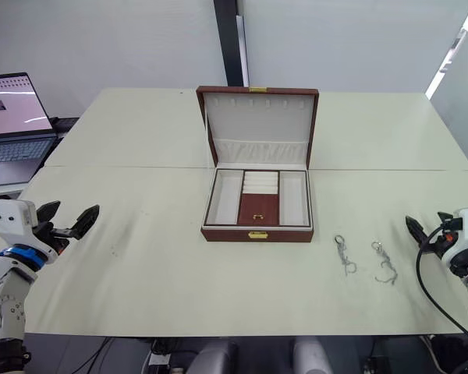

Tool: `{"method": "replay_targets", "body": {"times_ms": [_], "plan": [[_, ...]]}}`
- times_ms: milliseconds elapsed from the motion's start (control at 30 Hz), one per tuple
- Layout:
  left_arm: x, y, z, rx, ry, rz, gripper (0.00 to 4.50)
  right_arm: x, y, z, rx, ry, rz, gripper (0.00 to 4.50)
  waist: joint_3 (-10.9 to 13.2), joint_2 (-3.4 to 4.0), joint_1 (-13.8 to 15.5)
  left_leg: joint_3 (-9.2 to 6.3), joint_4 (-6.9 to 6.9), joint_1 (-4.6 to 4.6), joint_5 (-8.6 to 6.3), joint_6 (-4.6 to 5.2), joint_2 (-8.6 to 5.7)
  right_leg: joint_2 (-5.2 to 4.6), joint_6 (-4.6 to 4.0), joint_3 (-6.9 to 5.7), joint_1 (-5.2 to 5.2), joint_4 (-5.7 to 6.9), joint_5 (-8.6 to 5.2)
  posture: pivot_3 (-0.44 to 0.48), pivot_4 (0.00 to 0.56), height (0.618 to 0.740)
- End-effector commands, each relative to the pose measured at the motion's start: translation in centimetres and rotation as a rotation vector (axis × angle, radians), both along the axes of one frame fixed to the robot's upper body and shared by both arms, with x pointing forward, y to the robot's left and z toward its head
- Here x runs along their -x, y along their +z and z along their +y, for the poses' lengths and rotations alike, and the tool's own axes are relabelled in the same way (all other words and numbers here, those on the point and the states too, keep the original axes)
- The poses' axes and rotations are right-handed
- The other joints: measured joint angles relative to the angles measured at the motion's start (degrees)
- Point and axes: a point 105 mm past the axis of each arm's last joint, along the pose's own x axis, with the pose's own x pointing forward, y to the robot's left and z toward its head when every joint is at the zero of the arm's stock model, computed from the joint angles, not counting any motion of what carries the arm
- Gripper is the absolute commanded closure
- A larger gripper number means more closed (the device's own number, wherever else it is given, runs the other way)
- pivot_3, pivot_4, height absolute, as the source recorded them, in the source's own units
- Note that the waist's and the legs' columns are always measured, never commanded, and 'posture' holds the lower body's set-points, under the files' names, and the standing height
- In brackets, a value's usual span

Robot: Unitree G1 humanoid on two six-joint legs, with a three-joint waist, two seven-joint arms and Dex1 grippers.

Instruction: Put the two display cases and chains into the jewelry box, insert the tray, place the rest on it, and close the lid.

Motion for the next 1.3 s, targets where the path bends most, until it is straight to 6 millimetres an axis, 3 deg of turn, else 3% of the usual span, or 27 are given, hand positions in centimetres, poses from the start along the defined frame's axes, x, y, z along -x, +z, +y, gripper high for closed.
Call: {"method": "replay_targets", "body": {"times_ms": [33,200,400,600,733,967,1300], "plan": [[0.1,1.8,-1.3,-0.039,-0.057,-0.063,0.00,0.0,1.7,-0.3,0.017,-0.008,-0.053,0.03,0.00,0.00,0.00,0.00,0.00,0.00,0.00,0.00,0.00,0.00,0.00,0.00,0.00,0.00,0.00,0.000,0.150,0.740],[0.0,2.5,-4.1,-0.080,-0.193,-0.071,0.00,0.7,2.9,0.0,-0.019,0.016,-0.090,0.03,0.00,0.01,0.02,-0.01,0.00,-0.01,0.00,0.00,0.02,0.00,0.00,0.00,0.01,0.00,0.00,0.000,0.150,0.740],[0.5,3.6,-12.4,-0.146,-0.580,-0.084,0.00,2.1,3.6,2.8,-0.048,0.125,-0.082,0.03,-0.01,0.01,0.20,-0.05,0.01,-0.03,0.00,0.00,0.04,-0.02,0.00,-0.01,0.06,-0.03,0.00,0.000,0.150,0.740],[3.2,3.5,-18.2,-0.182,-0.912,-0.068,0.00,4.2,3.2,6.8,-0.049,0.248,-0.048,0.03,-0.02,0.04,-0.01,-0.04,-0.01,0.02,0.00,0.00,0.03,0.04,0.00,-0.02,0.11,-0.03,0.00,0.000,0.150,0.740],[5.8,2.9,-20.7,-0.225,-1.113,-0.048,0.00,5.6,1.9,8.9,-0.052,0.275,-0.014,0.03,-0.03,0.07,-0.06,-0.01,-0.01,0.08,0.00,0.00,0.03,0.09,0.00,0.01,0.16,-0.03,0.00,0.000,0.150,0.740],[8.5,1.1,-21.1,-0.214,-1.239,-0.008,0.00,6.3,-0.4,9.1,-0.014,0.240,0.040,0.03,-0.04,0.08,0.05,-0.01,-0.01,0.14,-0.01,0.01,0.02,0.07,0.00,0.02,0.24,-0.05,-0.01,0.000,0.150,0.740],[8.9,0.7,-21.3,-0.221,-1.239,-0.071,0.00,5.9,-4.1,8.0,0.006,0.159,0.113,0.03,-0.04,0.08,0.14,-0.02,-0.01,0.16,-0.01,0.01,0.02,0.07,-0.01,0.01,0.26,-0.06,-0.02,0.000,0.150,0.740]]}}
